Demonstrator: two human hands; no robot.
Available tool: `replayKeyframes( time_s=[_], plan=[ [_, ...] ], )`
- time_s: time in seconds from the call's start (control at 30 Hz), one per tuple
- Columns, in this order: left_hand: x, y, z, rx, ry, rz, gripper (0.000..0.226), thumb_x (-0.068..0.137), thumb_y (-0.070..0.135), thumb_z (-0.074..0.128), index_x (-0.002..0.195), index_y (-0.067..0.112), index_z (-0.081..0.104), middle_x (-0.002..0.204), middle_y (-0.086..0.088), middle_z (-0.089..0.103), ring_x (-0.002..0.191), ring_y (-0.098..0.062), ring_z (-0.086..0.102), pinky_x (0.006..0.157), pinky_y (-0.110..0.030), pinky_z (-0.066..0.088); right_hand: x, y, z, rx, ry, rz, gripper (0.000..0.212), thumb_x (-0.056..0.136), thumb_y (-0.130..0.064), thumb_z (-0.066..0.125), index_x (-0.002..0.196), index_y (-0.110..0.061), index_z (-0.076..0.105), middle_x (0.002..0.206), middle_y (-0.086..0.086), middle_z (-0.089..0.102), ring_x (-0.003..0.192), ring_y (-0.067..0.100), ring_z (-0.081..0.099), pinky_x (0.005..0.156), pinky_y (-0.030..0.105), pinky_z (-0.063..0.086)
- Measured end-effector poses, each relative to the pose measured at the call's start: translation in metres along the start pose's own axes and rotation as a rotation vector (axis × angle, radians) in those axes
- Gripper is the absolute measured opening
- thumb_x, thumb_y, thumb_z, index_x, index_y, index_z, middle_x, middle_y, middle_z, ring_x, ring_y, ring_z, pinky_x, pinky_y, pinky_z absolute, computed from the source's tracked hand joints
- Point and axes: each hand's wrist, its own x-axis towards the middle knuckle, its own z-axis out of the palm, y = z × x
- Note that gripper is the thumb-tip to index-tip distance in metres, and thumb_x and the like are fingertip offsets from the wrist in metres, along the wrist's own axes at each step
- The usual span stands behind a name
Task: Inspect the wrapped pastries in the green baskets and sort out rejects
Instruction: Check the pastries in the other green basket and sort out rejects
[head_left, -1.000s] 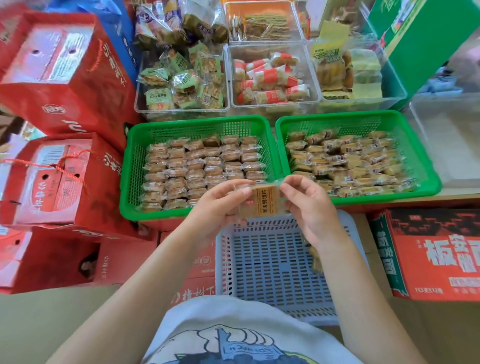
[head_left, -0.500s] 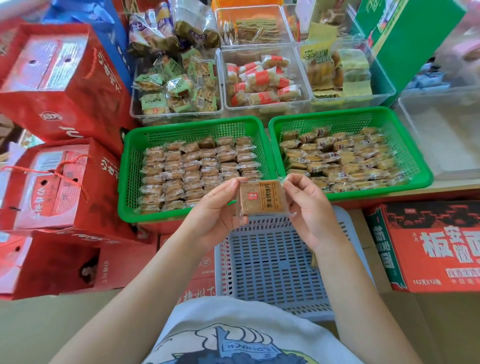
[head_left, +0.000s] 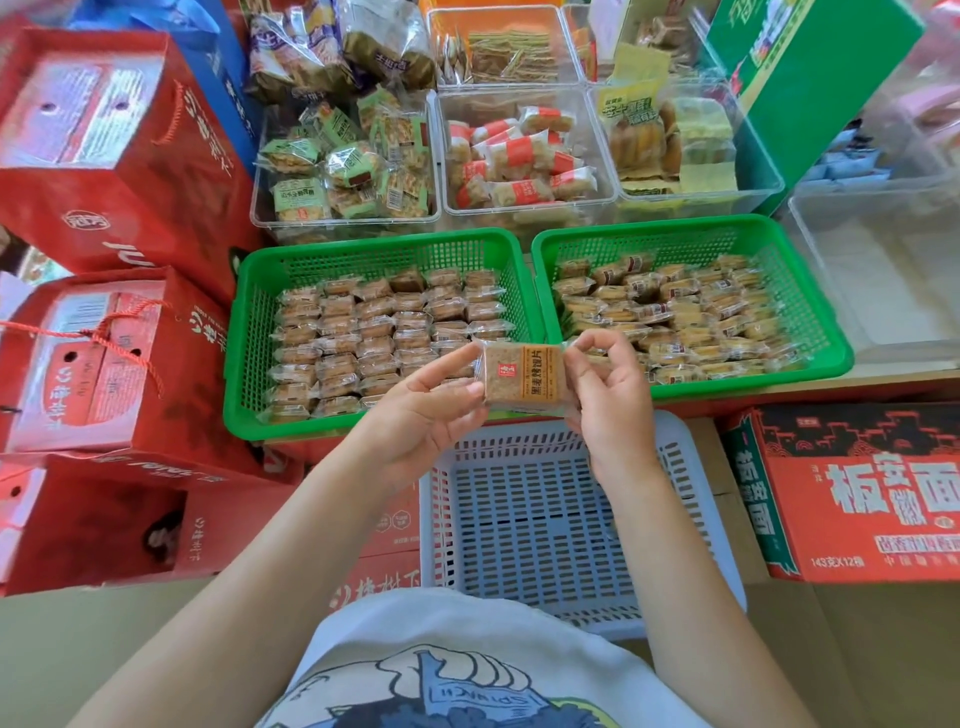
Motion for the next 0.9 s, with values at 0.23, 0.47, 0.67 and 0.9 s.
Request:
replayKeyframes(
  time_s=[0.23,0.47,0.67,0.9],
  plan=[
    [0.017,-0.01,-0.007,0.105,0.114,-0.009,0.04,0.089,-0.019,0.054,0.116,0.006,0.068,0.089,-0.014,0.071,0.076,-0.02,0.069,0.068,-0.022,0.059,0.018,0.015,-0.007,-0.22,0.03,-0.07,0.015,0.104,-0.025,0.05,0.092,-0.033,0.055,0.062,0.0,0.055,0.058,0.016,0.048,0.055,0.042,0.041],
    [0.06,-0.023,-0.037,1.208,0.341,0.188,0.032,0.1,0.014,0.053,0.125,0.027,0.069,0.127,0.006,0.064,0.116,-0.015,0.061,0.092,-0.03,0.05,0.068,0.03,-0.008,-0.528,-0.034,-0.11,0.009,0.108,-0.023,0.039,0.101,-0.023,0.045,0.084,0.003,0.057,0.065,0.015,0.049,0.058,0.03,0.04],
    [0.105,-0.032,-0.074,1.902,0.035,0.103,0.051,0.104,0.046,0.042,0.151,0.029,0.042,0.162,0.005,0.03,0.15,-0.019,0.022,0.12,-0.046,0.019,0.11,0.04,0.018,-0.801,-0.362,-0.215,0.009,0.105,-0.019,0.046,0.1,-0.021,0.053,0.085,-0.005,0.06,0.073,-0.001,0.054,0.06,0.018,0.041],
    [0.111,-0.036,-0.1,1.982,0.034,0.076,0.058,0.103,0.053,0.037,0.156,0.032,0.029,0.167,0.011,0.012,0.155,-0.013,0.004,0.124,-0.049,0.008,0.124,0.061,0.042,-1.265,-0.721,-0.298,0.01,0.1,-0.013,0.047,0.1,-0.016,0.056,0.098,0.005,0.065,0.094,0.03,0.058,0.076,0.045,0.05]
  ],
)
